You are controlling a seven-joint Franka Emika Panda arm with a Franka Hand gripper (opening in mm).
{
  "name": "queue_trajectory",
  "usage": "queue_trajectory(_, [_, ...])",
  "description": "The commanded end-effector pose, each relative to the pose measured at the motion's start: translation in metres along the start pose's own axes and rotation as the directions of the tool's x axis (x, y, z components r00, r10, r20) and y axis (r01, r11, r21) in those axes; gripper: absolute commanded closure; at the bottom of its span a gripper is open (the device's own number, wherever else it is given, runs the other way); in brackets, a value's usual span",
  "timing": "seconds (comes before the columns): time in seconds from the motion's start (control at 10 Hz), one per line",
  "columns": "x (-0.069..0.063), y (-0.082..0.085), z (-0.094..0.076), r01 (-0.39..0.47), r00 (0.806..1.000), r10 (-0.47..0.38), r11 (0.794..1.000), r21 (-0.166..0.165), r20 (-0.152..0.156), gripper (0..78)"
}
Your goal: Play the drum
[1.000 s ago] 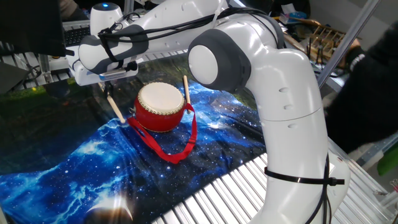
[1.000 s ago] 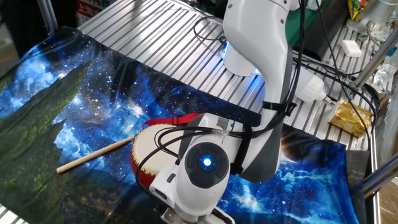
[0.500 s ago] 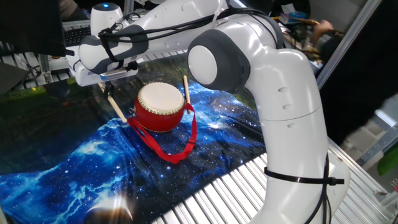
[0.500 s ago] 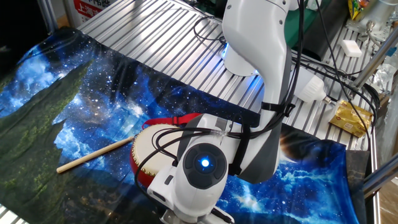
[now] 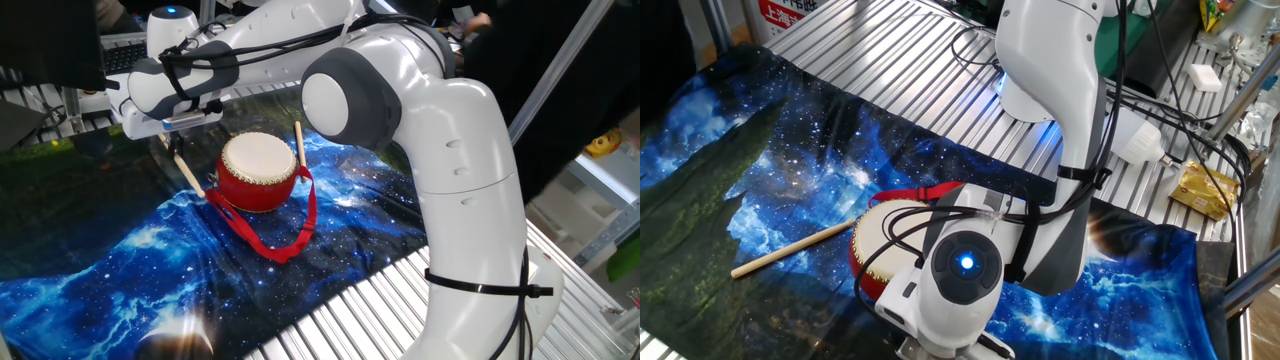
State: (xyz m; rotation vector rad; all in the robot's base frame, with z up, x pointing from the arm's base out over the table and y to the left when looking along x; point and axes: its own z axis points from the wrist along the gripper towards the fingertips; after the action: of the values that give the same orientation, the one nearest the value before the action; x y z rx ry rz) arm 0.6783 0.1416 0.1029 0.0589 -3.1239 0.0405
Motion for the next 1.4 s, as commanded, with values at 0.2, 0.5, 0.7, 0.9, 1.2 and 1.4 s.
queue_trajectory(0.2, [-0.001, 0.0004, -0.0029, -0.005, 1.0, 0.005, 1.0, -0.001, 0.007, 76.3])
queue_trajectory(0.5, [-0.0011, 0.0005, -0.0031, -0.004, 1.0, 0.004, 1.0, -0.001, 0.008, 76.3])
queue_trajectory(0.7, [-0.0011, 0.0005, -0.0031, -0.005, 1.0, 0.005, 1.0, -0.001, 0.008, 0.1])
queue_trajectory(0.9, [-0.0011, 0.0005, -0.0031, -0.005, 1.0, 0.005, 1.0, -0.001, 0.008, 0.1])
queue_trajectory(1.2, [-0.0011, 0.0005, -0.0031, -0.005, 1.0, 0.005, 1.0, -0.001, 0.008, 0.1])
queue_trajectory(1.4, [-0.0011, 0.0005, -0.0031, -0.005, 1.0, 0.005, 1.0, -0.001, 0.008, 0.1])
